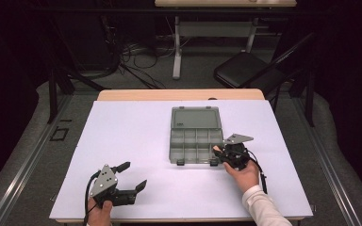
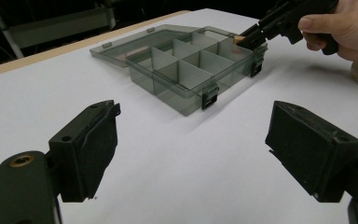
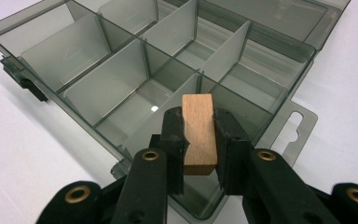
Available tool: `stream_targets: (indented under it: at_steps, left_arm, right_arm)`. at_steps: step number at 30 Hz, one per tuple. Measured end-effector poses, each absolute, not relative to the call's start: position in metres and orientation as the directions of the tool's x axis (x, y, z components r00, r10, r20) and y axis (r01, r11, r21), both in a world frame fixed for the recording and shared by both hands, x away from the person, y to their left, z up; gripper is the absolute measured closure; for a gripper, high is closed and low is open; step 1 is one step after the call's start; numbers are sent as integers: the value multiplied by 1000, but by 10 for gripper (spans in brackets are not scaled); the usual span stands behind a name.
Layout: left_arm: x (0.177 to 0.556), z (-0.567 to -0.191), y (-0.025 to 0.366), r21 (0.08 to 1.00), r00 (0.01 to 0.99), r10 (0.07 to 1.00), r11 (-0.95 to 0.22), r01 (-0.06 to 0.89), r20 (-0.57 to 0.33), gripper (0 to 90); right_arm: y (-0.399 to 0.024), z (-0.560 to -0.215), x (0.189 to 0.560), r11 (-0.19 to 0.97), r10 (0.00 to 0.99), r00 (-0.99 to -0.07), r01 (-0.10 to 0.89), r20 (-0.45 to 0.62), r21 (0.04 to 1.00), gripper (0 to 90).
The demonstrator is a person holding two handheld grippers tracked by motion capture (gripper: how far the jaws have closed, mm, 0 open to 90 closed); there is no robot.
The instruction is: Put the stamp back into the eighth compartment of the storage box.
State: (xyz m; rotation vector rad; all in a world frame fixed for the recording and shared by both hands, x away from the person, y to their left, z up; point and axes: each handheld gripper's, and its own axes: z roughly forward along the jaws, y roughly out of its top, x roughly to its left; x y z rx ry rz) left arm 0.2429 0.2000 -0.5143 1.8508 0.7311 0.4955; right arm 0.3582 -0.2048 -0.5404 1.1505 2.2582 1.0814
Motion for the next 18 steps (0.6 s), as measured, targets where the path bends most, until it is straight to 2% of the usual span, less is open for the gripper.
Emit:
stream_targets:
  at_steps: [18]
  left_arm:
    - [243,-514,200,927,730,684,-276,255,3,163]
  right_arm:
    - [-204,-541,359,367,806,-592,508,7,780,738]
